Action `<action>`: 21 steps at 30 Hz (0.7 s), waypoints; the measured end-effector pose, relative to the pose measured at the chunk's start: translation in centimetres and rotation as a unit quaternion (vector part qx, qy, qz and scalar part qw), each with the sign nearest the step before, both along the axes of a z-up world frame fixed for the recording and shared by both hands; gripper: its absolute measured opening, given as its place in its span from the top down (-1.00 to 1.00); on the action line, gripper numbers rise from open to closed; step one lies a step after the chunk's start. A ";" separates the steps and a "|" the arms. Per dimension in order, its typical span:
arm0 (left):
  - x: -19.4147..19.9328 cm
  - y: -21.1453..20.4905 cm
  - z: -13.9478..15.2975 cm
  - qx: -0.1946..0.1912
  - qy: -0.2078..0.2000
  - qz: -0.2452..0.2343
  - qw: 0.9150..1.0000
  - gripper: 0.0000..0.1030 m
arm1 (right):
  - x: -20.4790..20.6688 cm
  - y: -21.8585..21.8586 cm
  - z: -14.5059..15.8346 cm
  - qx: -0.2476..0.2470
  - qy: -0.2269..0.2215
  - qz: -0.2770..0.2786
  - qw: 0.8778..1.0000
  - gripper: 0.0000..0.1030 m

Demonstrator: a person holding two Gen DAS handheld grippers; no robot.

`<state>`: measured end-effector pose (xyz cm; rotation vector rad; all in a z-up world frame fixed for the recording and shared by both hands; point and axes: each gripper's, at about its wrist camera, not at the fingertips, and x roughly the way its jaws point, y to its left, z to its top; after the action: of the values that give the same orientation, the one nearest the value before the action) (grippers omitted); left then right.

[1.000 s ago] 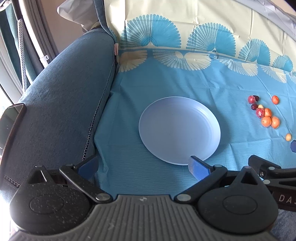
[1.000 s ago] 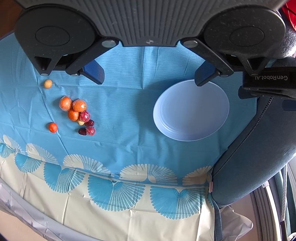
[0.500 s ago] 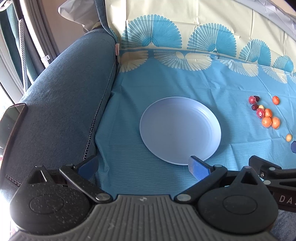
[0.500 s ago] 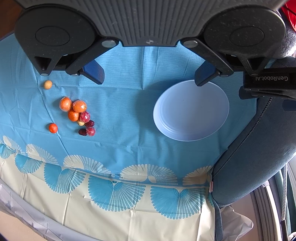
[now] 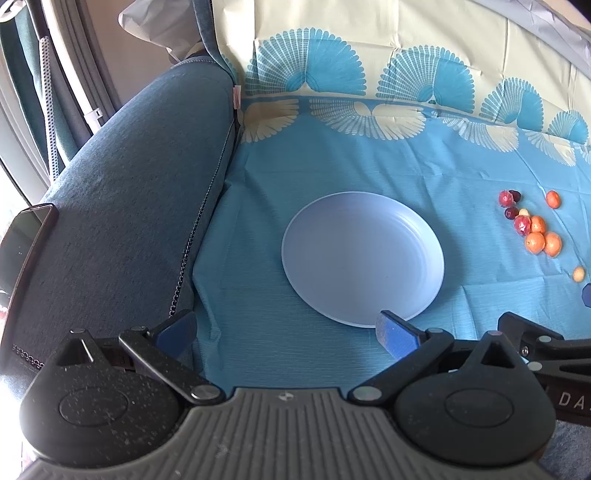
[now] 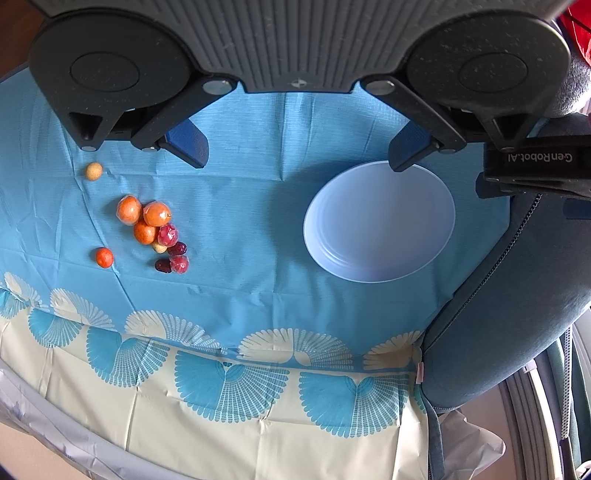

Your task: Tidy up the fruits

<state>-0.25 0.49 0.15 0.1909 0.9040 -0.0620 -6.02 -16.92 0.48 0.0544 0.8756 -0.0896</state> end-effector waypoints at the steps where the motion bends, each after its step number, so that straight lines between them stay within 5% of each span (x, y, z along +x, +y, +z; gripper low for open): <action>1: 0.0 0.1 0.0 0.000 0.001 0.001 1.000 -1.00 | 0.0 0.0 0.0 0.000 0.000 0.000 1.000 -0.99; 21: 0.2 0.0 -0.1 0.001 0.003 0.003 1.000 -1.00 | 0.1 -0.1 -0.2 0.006 0.003 0.000 1.000 -0.99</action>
<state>-0.04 0.52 0.05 0.1911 0.9103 -0.0563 -5.94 -16.98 0.25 0.0659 0.8828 -0.0853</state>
